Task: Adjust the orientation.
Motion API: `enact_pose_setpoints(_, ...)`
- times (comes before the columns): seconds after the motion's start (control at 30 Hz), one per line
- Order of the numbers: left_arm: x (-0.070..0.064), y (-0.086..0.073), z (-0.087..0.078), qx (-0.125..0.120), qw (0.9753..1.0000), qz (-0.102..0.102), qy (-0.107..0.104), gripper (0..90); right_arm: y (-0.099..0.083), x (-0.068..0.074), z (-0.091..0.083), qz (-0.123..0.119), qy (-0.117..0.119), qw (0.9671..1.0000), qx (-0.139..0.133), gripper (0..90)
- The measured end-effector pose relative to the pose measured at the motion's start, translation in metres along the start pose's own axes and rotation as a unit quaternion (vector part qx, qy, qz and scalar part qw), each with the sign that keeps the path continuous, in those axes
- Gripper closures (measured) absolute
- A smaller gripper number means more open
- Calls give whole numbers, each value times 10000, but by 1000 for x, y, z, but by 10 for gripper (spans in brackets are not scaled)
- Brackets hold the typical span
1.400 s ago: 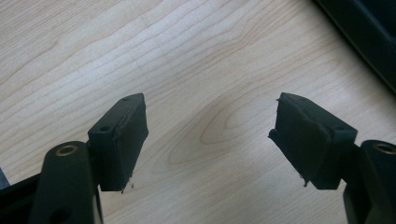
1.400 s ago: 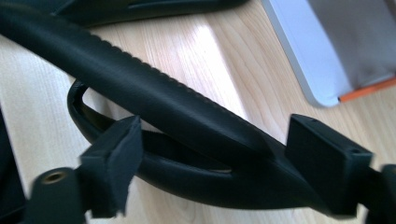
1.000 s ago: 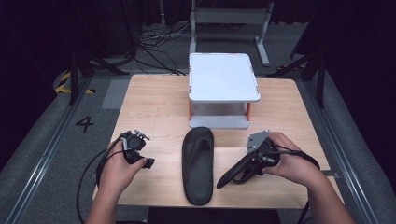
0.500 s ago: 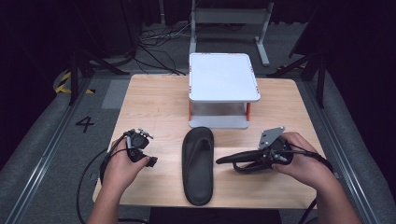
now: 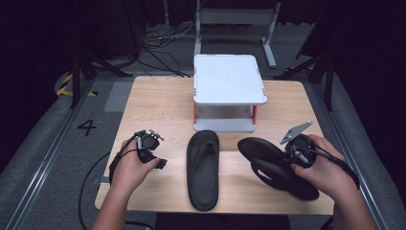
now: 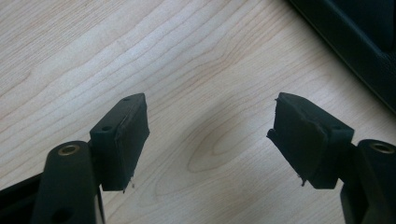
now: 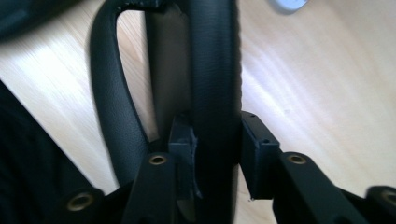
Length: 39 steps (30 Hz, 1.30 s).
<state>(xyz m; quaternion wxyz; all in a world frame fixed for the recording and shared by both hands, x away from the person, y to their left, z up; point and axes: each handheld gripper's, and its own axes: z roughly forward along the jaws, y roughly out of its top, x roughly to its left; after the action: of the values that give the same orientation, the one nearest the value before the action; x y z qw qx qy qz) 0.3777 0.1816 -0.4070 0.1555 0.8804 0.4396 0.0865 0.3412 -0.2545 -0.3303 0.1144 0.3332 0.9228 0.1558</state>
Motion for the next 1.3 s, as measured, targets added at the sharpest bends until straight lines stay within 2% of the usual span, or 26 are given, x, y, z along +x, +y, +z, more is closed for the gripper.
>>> enact_pose_setpoints(0.03, 0, 0, 0, 0, 10000, 0, 0, 277, 0, 0, 0, 0, 0, 10000, 0, 697)
enact_pose_setpoints(0.07, -1, 1, 1, -3, 10000, -19, -27, 277, 0, -2, 5, 47, 130, 9999, -13, 697)
enact_pose_setpoints(0.1, -2, 1, 1, 9, 10000, -37, -33, 277, 2, -5, 13, 83, 195, 9998, -46, 697)
enact_pose_setpoints(0.13, -1, 1, 1, 6, 10000, 20, -25, 277, 3, -6, 20, 130, 235, 9996, -8, 697)
enact_pose_setpoints(0.2, -1, 1, 1, 10, 10000, 10, -35, 277, 7, -9, 35, 258, 304, 9992, 84, 697)
enact_pose_setpoints(0.3, 1, 0, 1, -3, 10000, -17, -23, 277, 10, -12, 54, 339, 154, 9993, 50, 688)
enact_pose_setpoints(0.43, 2, -2, 3, 35, 10000, -32, -35, 276, 7, -20, 57, 490, 211, 9985, -92, 676)
enact_pose_setpoints(0.5, 1, -1, 3, 28, 10000, -14, -35, 277, 4, -24, 60, 584, 8, 9980, -255, 646)
enact_pose_setpoints(0.57, 1, -1, 3, 12, 10000, 9, -42, 276, 2, -31, 62, 574, -565, 9954, -523, 523)
enact_pose_setpoints(0.63, 1, -1, 2, 10, 10000, 10, -43, 276, -2, -38, 63, 471, -1207, 9901, -543, 507)
enact_pose_setpoints(0.83, 1, 1, 4, 46, 10000, 26, -47, 274, -12, -49, 61, 733, -1199, 9877, -688, 485)
enact_pose_setpoints(0.93, 1, 1, 3, 26, 10000, 16, -65, 274, -20, -55, 58, 876, -1167, 9870, -678, 467)
enact_pose_setpoints(0.97, 2, 2, 3, 18, 10000, -12, -82, 273, -32, -63, 59, 1045, -1191, 9866, -399, 424)
enact_pose_setpoints(1.03, 3, 4, 4, 34, 10000, 16, -67, 272, -44, -70, 64, 1129, -1319, 9848, -47, 420)
enact_pose_setpoints(1.07, 3, 5, 5, 44, 10000, 21, -72, 272, -49, -72, 66, 1184, -1323, 9841, 96, 429)
enact_pose_setpoints(1.1, 3, 5, 5, 44, 10000, 21, -72, 272, -49, -72, 66, 1184, -1323, 9841, 96, 429)
enact_pose_setpoints(1.13, 3, 7, 6, 81, 9999, 10, -78, 272, -61, -76, 73, 1291, -1225, 9829, 482, 457)
enact_pose_setpoints(1.2, 3, 10, 7, 90, 9999, 39, -97, 272, -69, -79, 79, 1296, -1122, 9829, 678, 461)
enact_pose_setpoints(1.23, 3, 10, 7, 90, 9999, 39, -97, 271, -69, -79, 79, 1296, -1122, 9829, 678, 461)
enact_pose_setpoints(1.27, 3, 11, 7, 72, 9999, 52, -110, 271, -75, -79, 83, 1230, -1127, 9823, 850, 460)
enact_pose_setpoints(1.3, 2, 13, 7, 62, 9999, 69, -117, 271, -77, -80, 85, 1184, -1145, 9821, 912, 463)
